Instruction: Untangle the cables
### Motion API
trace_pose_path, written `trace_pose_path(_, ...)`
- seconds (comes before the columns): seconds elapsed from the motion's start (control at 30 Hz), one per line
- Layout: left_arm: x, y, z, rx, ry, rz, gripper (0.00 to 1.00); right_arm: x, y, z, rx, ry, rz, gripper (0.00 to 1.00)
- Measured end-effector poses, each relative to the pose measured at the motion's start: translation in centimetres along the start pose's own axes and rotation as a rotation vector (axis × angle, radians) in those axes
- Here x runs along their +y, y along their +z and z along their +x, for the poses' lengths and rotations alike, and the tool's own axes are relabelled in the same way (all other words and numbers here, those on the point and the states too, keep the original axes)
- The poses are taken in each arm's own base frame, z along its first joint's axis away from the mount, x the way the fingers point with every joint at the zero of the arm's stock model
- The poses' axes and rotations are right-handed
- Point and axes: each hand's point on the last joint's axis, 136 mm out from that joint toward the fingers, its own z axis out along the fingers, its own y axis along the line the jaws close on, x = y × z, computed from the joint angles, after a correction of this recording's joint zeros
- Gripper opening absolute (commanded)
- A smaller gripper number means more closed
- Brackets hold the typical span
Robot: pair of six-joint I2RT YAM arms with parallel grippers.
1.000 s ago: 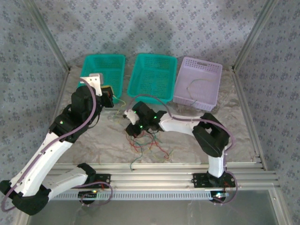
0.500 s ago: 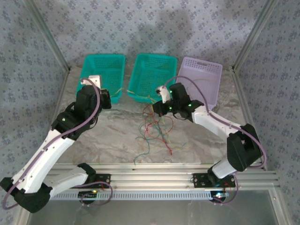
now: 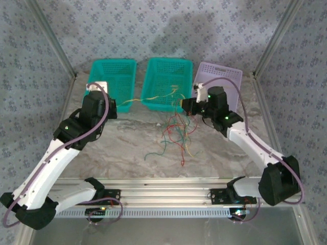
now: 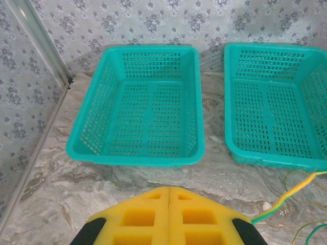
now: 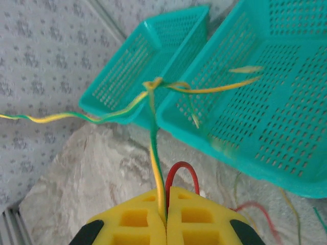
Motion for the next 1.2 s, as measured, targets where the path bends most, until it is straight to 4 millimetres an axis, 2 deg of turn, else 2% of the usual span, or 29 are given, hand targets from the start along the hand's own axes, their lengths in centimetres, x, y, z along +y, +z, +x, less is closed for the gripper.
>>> trace_pose_path(0.1,0.2,-0.3,-0.3,-0.01,0.0,0.001,0.0,0.2,-0.7,-0.9,-0.038,0.014,-0.006,0.0)
trace_pose_path(0.23,0.3,-0.3,-0.4,-0.012,0.004,-0.004,0.0,0.3,-0.6,-0.7,-0.035,0.019,-0.008,0.0)
trace_pose_path(0.47,1.9,-0.4,-0.5,-0.018,-0.005,-0.061,0.0,-2.0,-2.6,0.4,-0.082,0.07,0.073,0.0)
trace_pose_path(0.7,3.6,-1.0,-0.6,-0.022,-0.056,-0.076,0.0,-1.6,-3.2,0.3,-0.103,0.084,0.04,0.0)
trace_pose_path(0.93,3.6,-1.2,-0.2,-0.009,-0.057,-0.062,0.0,-3.0,-5.1,-0.1,-0.152,0.131,0.111,0.0)
trace_pose_path(0.97,3.7,-1.2,-0.2,-0.009,-0.055,-0.068,0.0,-3.4,-5.3,-0.2,-0.16,0.143,0.131,0.0)
trace_pose_path(1.07,6.6,-1.9,-0.1,-0.017,-0.047,-0.193,0.0,-8.2,-7.0,0.2,-0.203,0.237,0.331,0.0)
trace_pose_path(1.13,8.3,-3.2,-0.6,-0.041,-0.052,-0.254,0.0,-11.6,-8.4,1.0,-0.216,0.308,0.46,0.0)
trace_pose_path(1.2,9.4,-4.4,-1.2,-0.072,-0.064,-0.283,0.0,-13.7,-9.4,2.0,-0.216,0.36,0.543,0.0)
